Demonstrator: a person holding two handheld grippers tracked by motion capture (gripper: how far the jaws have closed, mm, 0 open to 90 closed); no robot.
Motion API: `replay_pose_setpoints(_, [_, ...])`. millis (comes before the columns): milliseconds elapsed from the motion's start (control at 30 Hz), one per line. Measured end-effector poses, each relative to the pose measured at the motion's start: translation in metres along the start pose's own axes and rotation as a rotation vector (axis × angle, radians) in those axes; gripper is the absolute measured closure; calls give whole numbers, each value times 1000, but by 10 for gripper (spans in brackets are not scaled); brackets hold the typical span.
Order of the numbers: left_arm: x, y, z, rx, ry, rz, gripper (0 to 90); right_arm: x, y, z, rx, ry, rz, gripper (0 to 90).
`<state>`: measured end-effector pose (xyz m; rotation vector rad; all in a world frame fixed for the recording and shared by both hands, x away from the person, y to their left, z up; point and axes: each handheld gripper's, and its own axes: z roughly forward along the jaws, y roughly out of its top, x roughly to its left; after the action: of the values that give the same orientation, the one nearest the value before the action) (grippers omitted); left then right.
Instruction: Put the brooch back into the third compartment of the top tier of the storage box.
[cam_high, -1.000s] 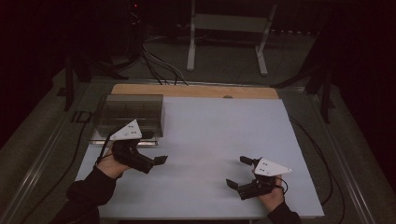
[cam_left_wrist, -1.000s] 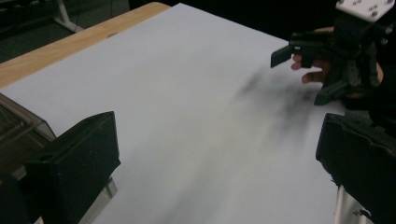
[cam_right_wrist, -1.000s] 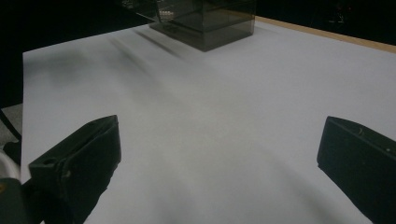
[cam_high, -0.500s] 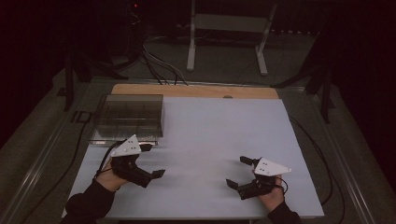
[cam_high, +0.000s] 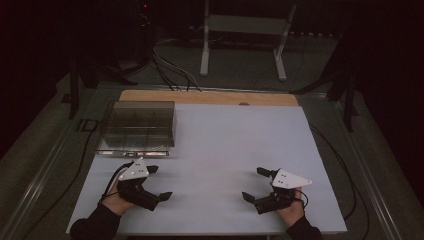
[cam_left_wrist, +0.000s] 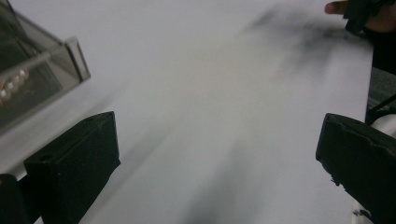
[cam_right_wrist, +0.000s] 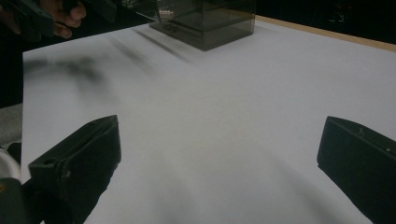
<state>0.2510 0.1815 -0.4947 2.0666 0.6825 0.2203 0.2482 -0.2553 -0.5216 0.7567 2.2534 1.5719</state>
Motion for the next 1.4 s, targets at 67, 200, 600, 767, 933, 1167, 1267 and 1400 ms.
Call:
replay_pose_setpoints(67, [1,-5,1,0,9,4,5,0,0,0,-2,0,-3,0])
replay_pose_setpoints(200, [3,-16,-1,-22,30,-2,5,0,0,0,-2,0,-4,0])
replay_pose_setpoints(600, [8,-42,-12,-8,54,-39,5,0,0,0,1,2,-4,0])
replay_pose_setpoints(767, [9,-48,-18,-18,88,-51,5,1,0,1,6,6,-9,0])
replay_pose_setpoints(933, [14,-55,-27,-36,106,-85,5,1,0,1,2,7,-5,0])
replay_pose_setpoints(1167, [20,-64,-40,-32,146,-107,5,1,1,1,3,9,-6,0])
replay_pose_setpoints(1267, [22,-68,-46,-44,168,-126,5,1,0,1,6,11,-4,0])
replay_pose_setpoints(1400, [22,-75,-51,-42,190,-137,5,0,0,1,3,10,-5,0])
